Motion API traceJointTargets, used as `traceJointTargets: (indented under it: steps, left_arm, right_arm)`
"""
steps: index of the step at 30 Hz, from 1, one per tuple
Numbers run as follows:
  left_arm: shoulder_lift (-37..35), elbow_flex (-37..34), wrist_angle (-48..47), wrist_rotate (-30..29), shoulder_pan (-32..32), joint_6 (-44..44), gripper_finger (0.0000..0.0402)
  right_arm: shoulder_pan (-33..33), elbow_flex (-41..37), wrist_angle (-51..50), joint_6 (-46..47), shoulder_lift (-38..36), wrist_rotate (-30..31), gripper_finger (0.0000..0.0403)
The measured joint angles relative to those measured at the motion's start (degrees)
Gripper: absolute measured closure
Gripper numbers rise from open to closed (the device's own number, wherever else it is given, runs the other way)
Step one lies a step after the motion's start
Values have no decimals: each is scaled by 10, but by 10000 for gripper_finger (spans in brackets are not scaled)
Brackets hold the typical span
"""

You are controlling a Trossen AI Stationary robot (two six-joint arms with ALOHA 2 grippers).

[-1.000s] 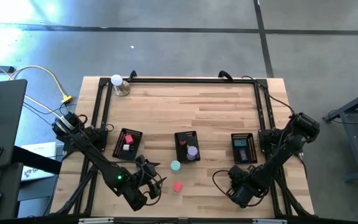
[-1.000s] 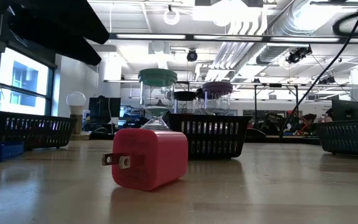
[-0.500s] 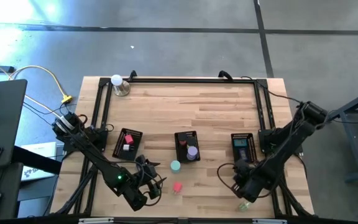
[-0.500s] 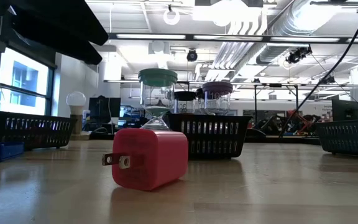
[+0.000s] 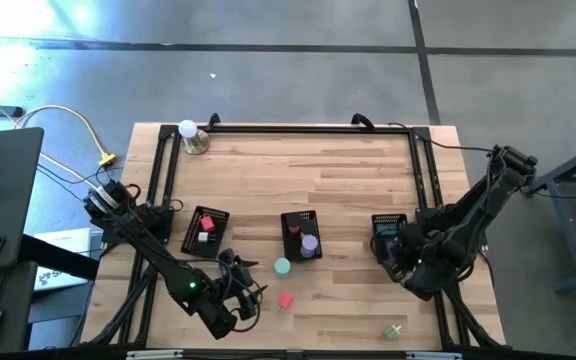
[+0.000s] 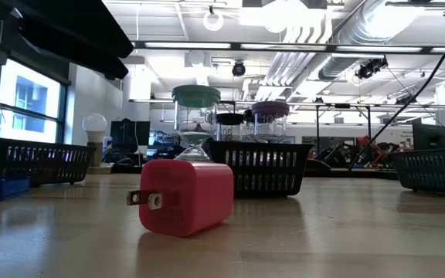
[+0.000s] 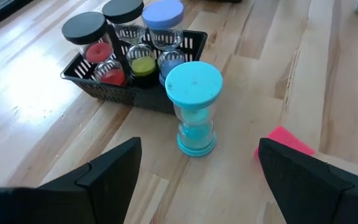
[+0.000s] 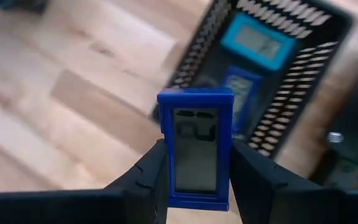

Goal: Pick & Place Office items
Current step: Put the right blue digital clock into the right black bin

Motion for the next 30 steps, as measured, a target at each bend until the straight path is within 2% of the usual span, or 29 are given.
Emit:
traceJointTargets:
  steps: [5, 12, 16, 20, 26, 30]
  left_arm:
    - [0, 0, 2, 0, 3, 22, 86]
    - [0, 0, 2, 0, 5, 22, 86]
    - [0, 0, 2, 0, 0, 20, 86]
    - [0, 0, 2, 0, -7, 20, 86]
    - [0, 0, 2, 0, -11, 33, 86]
    - [0, 0, 2, 0, -11, 34, 86]
  right_arm:
    - [-42, 0, -50, -8, -2, -1, 280]
    - [-134, -3, -49, -78, -2, -2, 282]
    - [-175, -25, -48, -99, -2, -24, 283]
    - [-199, -64, -12, -109, -2, -36, 282]
    - [-231, -107, 94, -155, -2, -55, 281]
    - [-252, -125, 111, -163, -1, -70, 280]
